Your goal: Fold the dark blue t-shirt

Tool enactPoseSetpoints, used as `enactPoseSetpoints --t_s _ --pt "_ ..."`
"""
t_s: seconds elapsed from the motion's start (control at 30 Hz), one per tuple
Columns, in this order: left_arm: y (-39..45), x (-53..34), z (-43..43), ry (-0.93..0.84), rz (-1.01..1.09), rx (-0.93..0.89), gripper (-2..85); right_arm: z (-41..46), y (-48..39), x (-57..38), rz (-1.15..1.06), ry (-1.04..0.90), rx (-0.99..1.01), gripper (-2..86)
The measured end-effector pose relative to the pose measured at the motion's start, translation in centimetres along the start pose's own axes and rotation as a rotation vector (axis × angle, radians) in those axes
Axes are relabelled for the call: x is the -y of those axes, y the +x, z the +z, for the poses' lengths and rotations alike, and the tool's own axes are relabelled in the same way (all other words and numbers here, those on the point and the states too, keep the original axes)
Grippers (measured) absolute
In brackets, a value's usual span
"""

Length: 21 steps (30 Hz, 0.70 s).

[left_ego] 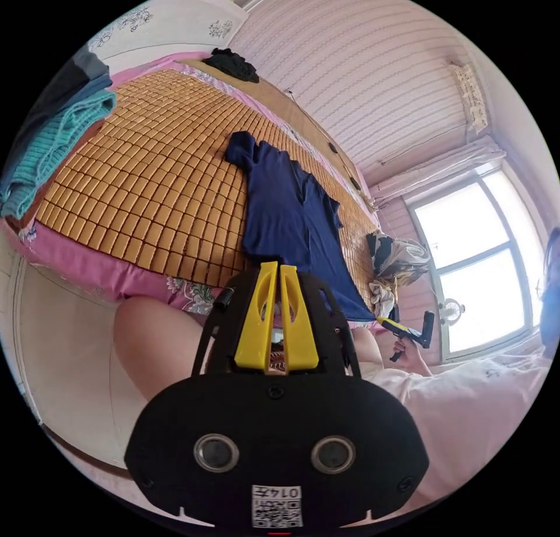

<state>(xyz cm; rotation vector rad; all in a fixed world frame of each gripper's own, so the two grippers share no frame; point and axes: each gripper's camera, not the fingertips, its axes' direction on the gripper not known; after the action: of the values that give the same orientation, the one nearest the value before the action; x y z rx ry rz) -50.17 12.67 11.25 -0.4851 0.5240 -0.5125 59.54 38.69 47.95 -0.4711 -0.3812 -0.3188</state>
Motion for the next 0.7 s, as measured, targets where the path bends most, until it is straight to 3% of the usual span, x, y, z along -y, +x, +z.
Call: enactPoseSetpoints --t_s 0.4,0.57,0.7 --pt "11.8 0.4 -16.3 0.53 0.531 -0.48 -1.0 -25.2 -1.3 -3.0 -0.244 0.838 0.247 -0.4" --pt "14.9 1.0 -20.3 0.601 0.659 -0.509 -1.0 -32.1 -2.3 -3.4 -0.365 0.959 0.276 -0.4" --pt "15.2 3.7 -17.2 0.537 0.58 -0.378 -1.0 -30.3 0.1 1.4 -0.293 0.814 0.17 -0.3"
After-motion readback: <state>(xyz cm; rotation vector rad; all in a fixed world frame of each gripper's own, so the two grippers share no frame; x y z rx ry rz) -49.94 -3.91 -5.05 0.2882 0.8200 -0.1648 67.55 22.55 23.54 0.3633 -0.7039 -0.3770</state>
